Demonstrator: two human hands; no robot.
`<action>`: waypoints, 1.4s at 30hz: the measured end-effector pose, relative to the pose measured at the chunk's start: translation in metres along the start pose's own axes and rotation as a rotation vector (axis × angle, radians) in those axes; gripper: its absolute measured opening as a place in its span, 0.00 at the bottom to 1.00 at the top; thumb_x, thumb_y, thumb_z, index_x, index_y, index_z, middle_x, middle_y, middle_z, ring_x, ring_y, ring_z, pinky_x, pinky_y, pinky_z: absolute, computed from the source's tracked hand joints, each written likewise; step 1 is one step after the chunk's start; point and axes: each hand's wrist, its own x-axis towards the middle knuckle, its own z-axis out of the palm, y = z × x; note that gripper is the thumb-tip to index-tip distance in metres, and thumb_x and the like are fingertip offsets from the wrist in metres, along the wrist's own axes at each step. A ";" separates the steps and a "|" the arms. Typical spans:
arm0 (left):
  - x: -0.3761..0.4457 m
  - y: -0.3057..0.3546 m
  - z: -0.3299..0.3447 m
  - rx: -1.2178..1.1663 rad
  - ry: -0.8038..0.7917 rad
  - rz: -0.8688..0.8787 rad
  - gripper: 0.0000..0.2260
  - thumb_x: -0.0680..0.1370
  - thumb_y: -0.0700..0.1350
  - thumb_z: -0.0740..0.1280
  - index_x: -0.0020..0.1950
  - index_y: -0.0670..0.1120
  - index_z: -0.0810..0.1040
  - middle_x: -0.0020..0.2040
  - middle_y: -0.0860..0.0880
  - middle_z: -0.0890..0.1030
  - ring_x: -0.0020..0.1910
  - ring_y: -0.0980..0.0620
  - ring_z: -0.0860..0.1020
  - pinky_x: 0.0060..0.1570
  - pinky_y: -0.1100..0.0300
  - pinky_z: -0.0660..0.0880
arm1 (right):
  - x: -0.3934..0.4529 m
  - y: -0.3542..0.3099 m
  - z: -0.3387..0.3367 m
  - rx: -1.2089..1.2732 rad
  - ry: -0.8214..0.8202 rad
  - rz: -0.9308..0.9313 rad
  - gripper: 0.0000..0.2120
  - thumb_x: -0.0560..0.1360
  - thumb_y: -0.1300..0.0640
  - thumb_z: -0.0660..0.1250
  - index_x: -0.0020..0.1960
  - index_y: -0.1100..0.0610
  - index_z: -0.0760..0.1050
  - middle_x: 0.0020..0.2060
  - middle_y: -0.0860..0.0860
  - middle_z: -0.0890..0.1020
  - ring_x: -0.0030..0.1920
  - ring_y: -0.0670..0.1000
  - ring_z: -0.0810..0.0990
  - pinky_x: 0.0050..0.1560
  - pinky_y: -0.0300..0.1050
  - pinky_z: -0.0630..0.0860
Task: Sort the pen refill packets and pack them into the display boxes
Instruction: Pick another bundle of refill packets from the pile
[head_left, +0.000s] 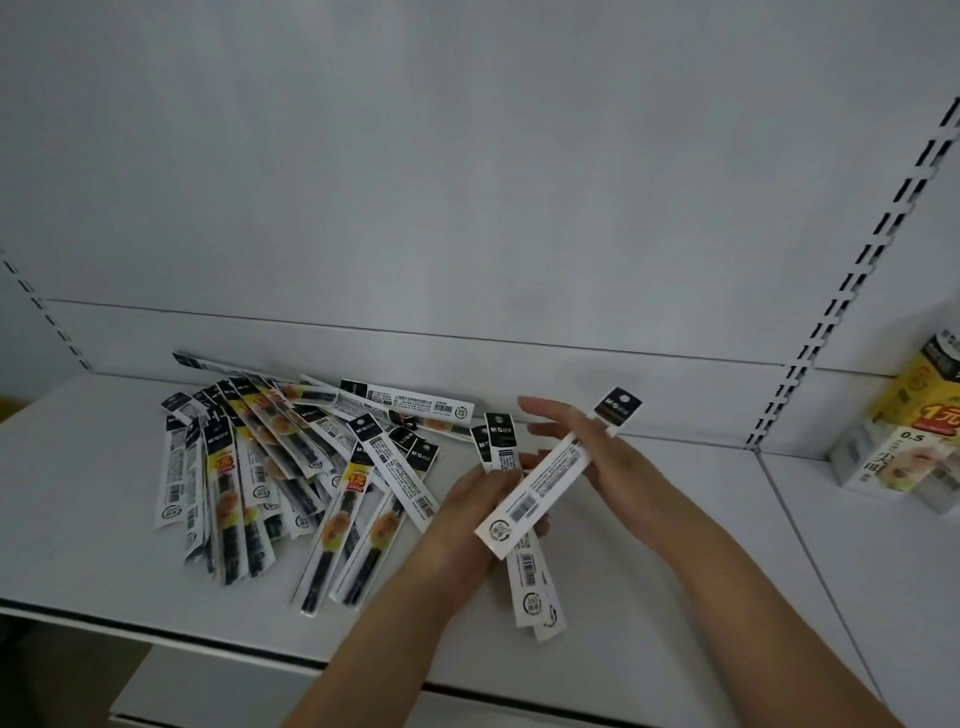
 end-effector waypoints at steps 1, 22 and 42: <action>-0.001 0.001 0.001 -0.030 -0.039 -0.004 0.11 0.80 0.44 0.63 0.52 0.44 0.84 0.42 0.41 0.83 0.40 0.45 0.81 0.44 0.53 0.77 | 0.000 0.000 0.003 -0.100 0.036 0.000 0.22 0.79 0.37 0.51 0.66 0.41 0.74 0.59 0.46 0.80 0.60 0.41 0.78 0.64 0.38 0.71; 0.002 0.016 0.013 -0.240 -0.258 -0.033 0.07 0.81 0.45 0.62 0.49 0.42 0.75 0.32 0.50 0.64 0.27 0.55 0.63 0.28 0.64 0.65 | -0.004 -0.028 0.007 -0.260 0.148 -0.144 0.21 0.77 0.40 0.57 0.67 0.43 0.72 0.57 0.37 0.80 0.55 0.37 0.80 0.56 0.36 0.77; 0.008 0.053 -0.012 0.720 -0.049 0.429 0.14 0.82 0.50 0.61 0.49 0.39 0.77 0.40 0.50 0.76 0.38 0.62 0.74 0.40 0.72 0.70 | -0.009 0.019 0.068 -0.505 0.276 -0.078 0.09 0.73 0.53 0.68 0.38 0.55 0.72 0.31 0.51 0.77 0.29 0.43 0.69 0.31 0.37 0.64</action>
